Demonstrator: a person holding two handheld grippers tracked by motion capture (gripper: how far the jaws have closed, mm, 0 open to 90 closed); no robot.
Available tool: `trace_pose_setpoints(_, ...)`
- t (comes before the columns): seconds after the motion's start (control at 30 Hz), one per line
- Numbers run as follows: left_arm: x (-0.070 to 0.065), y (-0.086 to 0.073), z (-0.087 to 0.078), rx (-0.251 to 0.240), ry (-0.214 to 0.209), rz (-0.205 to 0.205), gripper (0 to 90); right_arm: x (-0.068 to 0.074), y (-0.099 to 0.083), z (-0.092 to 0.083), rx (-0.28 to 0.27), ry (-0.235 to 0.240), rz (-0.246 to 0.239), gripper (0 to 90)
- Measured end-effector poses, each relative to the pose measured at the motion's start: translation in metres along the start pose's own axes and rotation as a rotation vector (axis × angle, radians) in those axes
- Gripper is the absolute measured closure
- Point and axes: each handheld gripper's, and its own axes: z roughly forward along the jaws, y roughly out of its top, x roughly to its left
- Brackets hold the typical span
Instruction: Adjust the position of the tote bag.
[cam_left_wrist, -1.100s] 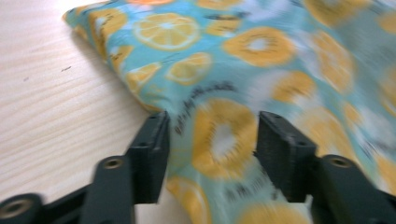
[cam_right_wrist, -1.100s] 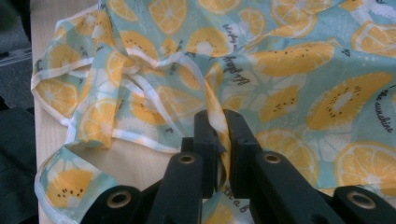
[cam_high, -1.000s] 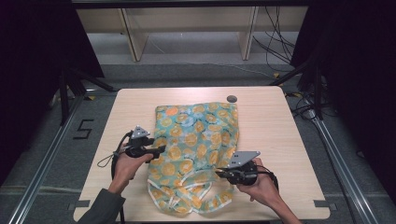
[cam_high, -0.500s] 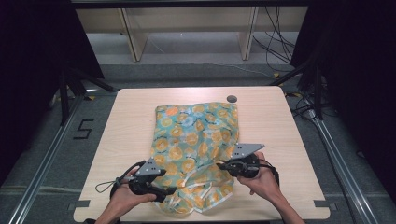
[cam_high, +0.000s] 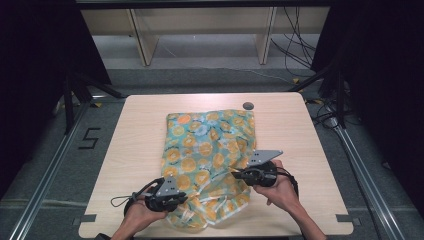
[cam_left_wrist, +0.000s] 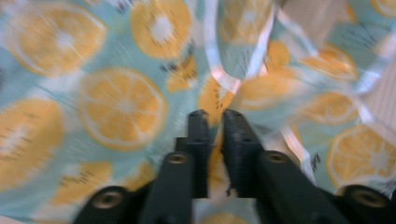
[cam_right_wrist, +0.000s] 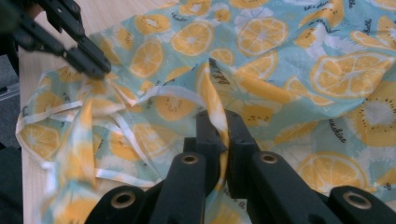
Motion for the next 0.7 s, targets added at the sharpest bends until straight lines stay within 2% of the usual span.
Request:
trace_pose_setpoints(0.07, 0.004, 0.003, -0.006, -0.041, 0.019, -0.01, 89.2, -0.001, 0.0, -0.002, 0.001, 0.001, 0.0, 86.7)
trace_pose_setpoints(0.13, 0.007, 0.007, -0.01, -0.056, 0.035, -0.002, 89.4, -0.002, 0.0, -0.003, -0.005, 0.006, 0.012, 86.7)
trace_pose_setpoints(0.2, 0.011, 0.012, -0.012, -0.074, 0.052, -0.003, 89.4, -0.003, 0.001, -0.005, 0.0, 0.006, 0.002, 86.8)
trace_pose_setpoints(0.27, 0.018, 0.018, -0.015, -0.093, 0.059, -0.012, 89.5, -0.005, 0.002, -0.007, -0.011, -0.007, 0.004, 86.2)
trace_pose_setpoints(0.33, 0.027, 0.026, -0.018, -0.103, 0.073, -0.02, 89.5, -0.007, 0.002, -0.008, -0.015, -0.009, 0.028, 84.6)
trace_pose_setpoints(0.43, 0.043, 0.039, -0.019, -0.155, 0.102, -0.048, 89.5, -0.011, 0.003, -0.011, -0.026, -0.033, 0.02, 77.7)
trace_pose_setpoints(0.47, 0.048, 0.044, -0.019, -0.177, 0.114, -0.08, 89.5, -0.012, 0.003, -0.013, -0.027, -0.046, 0.033, 74.7)
trace_pose_setpoints(0.5, 0.054, 0.048, -0.021, -0.181, 0.122, -0.078, 89.5, -0.011, 0.004, -0.014, -0.031, -0.039, 0.05, 71.7)
trace_pose_setpoints(0.53, 0.058, 0.052, -0.021, -0.21, 0.132, -0.107, 89.5, -0.012, 0.005, -0.016, -0.022, -0.028, 0.046, 67.8)
trace_pose_setpoints(0.57, 0.064, 0.056, -0.023, -0.2, 0.14, -0.093, 89.5, -0.011, 0.005, -0.016, -0.03, -0.034, 0.059, 63.8)
trace_pose_setpoints(0.6, 0.064, 0.056, -0.023, -0.2, 0.14, -0.093, 89.5, -0.011, 0.005, -0.016, -0.03, -0.034, 0.059, 63.8)
trace_pose_setpoints(0.67, 0.076, 0.067, -0.023, -0.242, 0.157, -0.118, 89.5, -0.012, 0.008, -0.021, -0.022, -0.005, 0.056, 56.7)
trace_pose_setpoints(0.7, 0.078, 0.07, -0.023, -0.246, 0.158, -0.139, 89.5, -0.01, 0.008, -0.023, -0.037, -0.017, 0.068, 54.4)
